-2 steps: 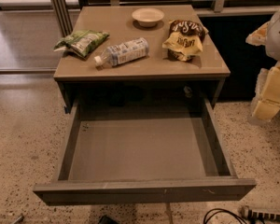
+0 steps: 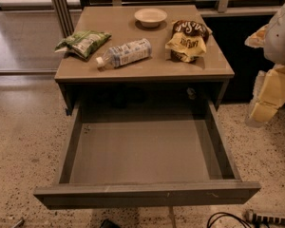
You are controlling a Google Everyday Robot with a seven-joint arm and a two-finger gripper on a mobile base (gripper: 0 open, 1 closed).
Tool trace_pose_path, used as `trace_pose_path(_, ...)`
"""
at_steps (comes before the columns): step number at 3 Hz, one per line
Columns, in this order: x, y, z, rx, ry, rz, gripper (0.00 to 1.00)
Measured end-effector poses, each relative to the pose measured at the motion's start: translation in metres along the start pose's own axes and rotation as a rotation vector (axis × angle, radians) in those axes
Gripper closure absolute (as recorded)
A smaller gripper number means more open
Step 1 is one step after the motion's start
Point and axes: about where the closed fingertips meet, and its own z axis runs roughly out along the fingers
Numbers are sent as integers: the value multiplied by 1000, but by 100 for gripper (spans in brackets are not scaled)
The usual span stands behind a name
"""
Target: Place blue plastic bottle into top drawer
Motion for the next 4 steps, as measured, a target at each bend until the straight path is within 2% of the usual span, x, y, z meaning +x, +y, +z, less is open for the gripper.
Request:
trace_pose_path(1, -38, -17, 27, -19, -77, -59, 0)
trace_pose_path(2, -90, -41, 61, -36, -150, -144, 0)
trace_pose_path(3, -149, -68, 91, -34, -197, -241, 0)
trace_pose_path(4, -151, -70, 92, -31, -195, -251, 0)
